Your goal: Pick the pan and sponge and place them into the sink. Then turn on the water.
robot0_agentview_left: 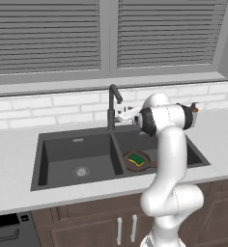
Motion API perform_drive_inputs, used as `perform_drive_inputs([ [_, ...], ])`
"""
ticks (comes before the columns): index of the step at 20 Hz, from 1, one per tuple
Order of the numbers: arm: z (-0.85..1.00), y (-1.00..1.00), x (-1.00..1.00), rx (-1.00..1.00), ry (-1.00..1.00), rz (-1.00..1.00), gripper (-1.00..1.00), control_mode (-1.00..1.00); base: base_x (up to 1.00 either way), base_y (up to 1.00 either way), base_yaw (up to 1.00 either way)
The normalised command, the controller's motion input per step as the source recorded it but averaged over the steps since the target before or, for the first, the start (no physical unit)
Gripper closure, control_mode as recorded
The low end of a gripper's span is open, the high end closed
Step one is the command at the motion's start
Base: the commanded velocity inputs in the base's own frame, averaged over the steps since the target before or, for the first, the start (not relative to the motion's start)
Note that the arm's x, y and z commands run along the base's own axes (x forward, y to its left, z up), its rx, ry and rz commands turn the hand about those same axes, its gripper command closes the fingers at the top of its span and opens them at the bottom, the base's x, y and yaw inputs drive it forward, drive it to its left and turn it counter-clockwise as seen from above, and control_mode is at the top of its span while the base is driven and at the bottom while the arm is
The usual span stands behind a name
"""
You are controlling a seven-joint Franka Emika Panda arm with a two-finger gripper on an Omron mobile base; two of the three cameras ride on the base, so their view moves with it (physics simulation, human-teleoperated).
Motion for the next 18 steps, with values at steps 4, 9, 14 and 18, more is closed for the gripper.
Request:
perform_drive_inputs([
  [4,-0.12,0.01,0.41,0.00,0.00,-0.02,-1.00,-1.00,0.00,0.00,0.00],
  [9,-0.06,0.00,0.34,0.00,0.00,-0.03,-1.00,-1.00,0.00,0.00,0.00],
  [14,-0.02,0.00,0.29,0.00,0.00,-0.03,-1.00,-1.00,0.00,0.00,0.00],
  [18,0.00,-0.02,0.20,0.02,0.00,-0.03,1.00,-1.00,0.00,0.00,0.00],
])
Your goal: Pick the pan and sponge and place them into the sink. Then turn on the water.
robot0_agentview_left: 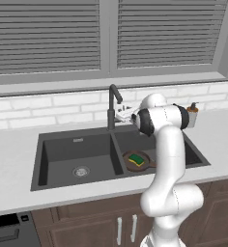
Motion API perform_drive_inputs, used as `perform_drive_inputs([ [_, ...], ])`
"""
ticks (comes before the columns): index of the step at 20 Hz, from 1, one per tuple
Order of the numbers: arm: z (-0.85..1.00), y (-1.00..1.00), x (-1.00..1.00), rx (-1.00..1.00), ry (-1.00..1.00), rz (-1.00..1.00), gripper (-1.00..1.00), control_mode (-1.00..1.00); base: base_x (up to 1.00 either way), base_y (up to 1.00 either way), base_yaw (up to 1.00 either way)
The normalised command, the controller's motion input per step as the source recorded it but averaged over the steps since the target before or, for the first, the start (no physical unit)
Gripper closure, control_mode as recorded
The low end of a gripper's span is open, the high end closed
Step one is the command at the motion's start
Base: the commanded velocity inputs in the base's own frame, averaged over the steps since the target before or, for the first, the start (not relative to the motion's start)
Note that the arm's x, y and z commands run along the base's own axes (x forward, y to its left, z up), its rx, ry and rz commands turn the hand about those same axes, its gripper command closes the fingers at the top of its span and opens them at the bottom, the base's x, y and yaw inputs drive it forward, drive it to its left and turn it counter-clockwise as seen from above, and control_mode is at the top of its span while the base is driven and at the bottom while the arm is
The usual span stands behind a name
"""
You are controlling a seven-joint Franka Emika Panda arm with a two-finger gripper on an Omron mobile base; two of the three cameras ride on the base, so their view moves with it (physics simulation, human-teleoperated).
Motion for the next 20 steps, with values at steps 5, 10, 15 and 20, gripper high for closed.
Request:
perform_drive_inputs([
  [5,0.00,-0.37,0.10,0.09,0.00,-0.01,1.00,-1.00,0.00,0.00,0.00],
  [10,0.00,-0.59,0.09,0.15,-0.01,-0.01,1.00,-1.00,0.00,0.00,0.00],
  [15,-0.04,-0.77,0.14,0.17,-0.01,-0.03,1.00,-1.00,0.00,0.00,0.00],
  [20,-0.16,-0.88,0.23,0.15,0.00,-0.07,1.00,-1.00,0.00,0.00,0.00],
])
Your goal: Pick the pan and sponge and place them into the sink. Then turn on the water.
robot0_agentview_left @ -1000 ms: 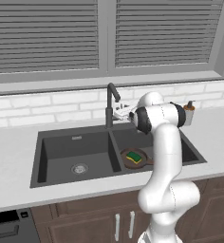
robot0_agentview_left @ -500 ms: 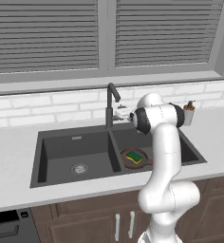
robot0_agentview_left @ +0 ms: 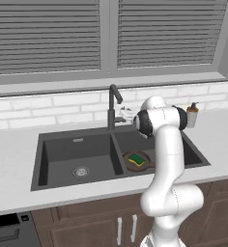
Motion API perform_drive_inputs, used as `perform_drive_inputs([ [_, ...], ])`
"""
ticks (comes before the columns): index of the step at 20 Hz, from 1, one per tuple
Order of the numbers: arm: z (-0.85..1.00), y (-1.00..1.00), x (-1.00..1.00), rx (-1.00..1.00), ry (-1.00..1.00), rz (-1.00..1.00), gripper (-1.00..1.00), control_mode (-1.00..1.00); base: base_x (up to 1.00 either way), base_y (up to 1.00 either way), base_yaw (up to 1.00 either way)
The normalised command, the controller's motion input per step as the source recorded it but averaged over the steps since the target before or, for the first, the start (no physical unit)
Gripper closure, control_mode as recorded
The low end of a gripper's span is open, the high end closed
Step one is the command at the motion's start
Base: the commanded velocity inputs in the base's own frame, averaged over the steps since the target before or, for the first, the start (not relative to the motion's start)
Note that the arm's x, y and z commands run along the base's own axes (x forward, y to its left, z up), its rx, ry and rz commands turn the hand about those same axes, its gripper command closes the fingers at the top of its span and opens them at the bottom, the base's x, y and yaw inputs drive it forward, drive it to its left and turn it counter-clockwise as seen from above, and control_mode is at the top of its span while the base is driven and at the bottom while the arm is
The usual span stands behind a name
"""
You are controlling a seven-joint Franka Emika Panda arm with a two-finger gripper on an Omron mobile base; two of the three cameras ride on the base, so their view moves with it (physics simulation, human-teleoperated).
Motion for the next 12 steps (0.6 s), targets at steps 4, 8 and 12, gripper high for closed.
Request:
perform_drive_inputs([
  [4,-0.29,-0.91,0.19,0.08,0.00,-0.11,1.00,-1.00,0.00,0.00,0.00],
  [8,-0.32,-0.88,0.17,0.06,0.00,-0.15,1.00,-1.00,0.00,0.00,0.00],
  [12,-0.40,-0.95,0.18,0.01,0.05,-0.16,1.00,-1.00,0.00,0.00,0.00],
])
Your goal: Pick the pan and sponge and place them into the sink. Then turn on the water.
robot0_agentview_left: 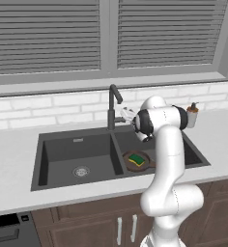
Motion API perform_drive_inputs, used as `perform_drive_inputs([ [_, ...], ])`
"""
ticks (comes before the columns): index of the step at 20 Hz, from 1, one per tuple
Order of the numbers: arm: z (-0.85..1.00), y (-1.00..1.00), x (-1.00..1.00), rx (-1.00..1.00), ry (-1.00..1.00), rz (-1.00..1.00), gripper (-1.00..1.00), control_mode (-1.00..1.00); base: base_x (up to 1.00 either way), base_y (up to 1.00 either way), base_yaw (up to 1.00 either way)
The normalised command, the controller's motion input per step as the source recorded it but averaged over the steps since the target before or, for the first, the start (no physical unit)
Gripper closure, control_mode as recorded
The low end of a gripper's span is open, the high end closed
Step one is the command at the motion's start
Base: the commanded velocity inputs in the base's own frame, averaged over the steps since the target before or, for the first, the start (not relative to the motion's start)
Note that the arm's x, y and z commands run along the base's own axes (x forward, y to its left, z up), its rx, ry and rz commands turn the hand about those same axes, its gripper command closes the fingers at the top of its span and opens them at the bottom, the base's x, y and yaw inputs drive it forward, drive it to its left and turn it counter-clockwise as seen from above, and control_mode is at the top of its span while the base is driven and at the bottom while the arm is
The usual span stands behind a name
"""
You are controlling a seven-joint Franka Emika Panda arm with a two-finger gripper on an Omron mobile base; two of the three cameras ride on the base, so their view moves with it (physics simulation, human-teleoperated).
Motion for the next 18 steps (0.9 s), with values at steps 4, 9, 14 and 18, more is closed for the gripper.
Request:
perform_drive_inputs([
  [4,-0.56,-1.00,0.23,0.00,0.14,-0.16,1.00,-1.00,0.00,0.00,0.00],
  [9,-0.74,-1.00,0.22,0.00,0.18,-0.13,1.00,-1.00,0.00,0.00,0.00],
  [14,-0.96,-1.00,0.15,0.00,0.21,-0.10,1.00,-1.00,0.00,0.00,0.00],
  [18,-0.94,-1.00,0.09,0.00,0.23,-0.09,1.00,-1.00,0.00,0.00,0.00],
])
